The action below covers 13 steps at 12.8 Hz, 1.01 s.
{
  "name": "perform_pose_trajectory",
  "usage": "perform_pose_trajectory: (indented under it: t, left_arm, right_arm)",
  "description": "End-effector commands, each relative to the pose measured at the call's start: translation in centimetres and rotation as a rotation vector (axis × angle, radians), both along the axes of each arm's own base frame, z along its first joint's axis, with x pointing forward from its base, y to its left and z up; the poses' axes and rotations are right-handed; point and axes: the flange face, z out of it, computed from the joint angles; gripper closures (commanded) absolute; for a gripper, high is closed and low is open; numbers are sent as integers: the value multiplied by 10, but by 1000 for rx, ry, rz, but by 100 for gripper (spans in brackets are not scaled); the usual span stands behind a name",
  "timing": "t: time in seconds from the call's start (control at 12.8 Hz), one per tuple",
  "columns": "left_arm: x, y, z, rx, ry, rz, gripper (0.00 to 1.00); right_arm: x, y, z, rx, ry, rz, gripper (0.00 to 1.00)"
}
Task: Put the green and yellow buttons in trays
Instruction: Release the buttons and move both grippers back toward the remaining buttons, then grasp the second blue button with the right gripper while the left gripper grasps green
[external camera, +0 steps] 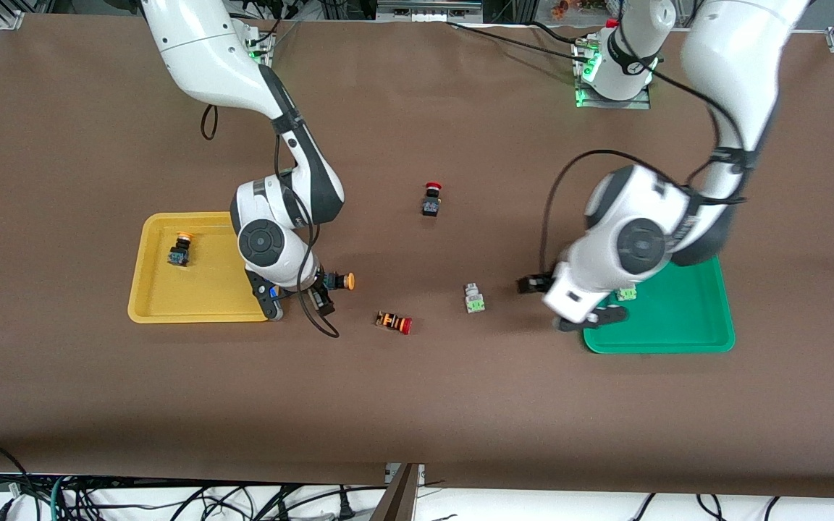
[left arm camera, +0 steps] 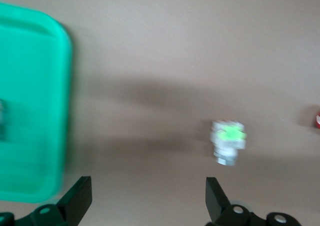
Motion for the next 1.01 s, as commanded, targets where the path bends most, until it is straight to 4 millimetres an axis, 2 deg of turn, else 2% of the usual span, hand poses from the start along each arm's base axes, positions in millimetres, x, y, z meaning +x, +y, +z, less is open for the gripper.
perform_pose_trajectory:
  t: [0.0,0.16,0.23,0.39,0.47,0.55,0.62,0.86,0.94]
  left_arm:
    - [3,-32,-22,2,20,6,0]
    - [13,-32,-27,-29,-24,34,0]
    - [22,-38,-37,-73,-72,79,0]
    - [13,-66,-59,-72,-104,38,0]
    - [13,-62,-73,-42,-100,34,0]
    - [7,-71,-80,-29,-97,15,0]
    - [5,-73,-86,-21,-91,11,0]
    - [4,-76,-100,-36,-100,24,0]
    - [6,-79,-103,-56,-127,29,0]
  right_arm:
    - [4,3,-7,11,2,-27,2]
    - [3,4,-7,28,10,-42,3]
    - [1,7,-10,28,14,-41,3]
    - [0,9,-11,37,18,-46,4]
    - [-2,12,-12,42,22,-43,7]
    - [-4,13,-17,38,29,-40,14]
    - [-3,13,-17,39,26,-38,26]
    - [-3,13,-16,40,23,-12,86]
    - [-3,14,-14,43,19,12,93]
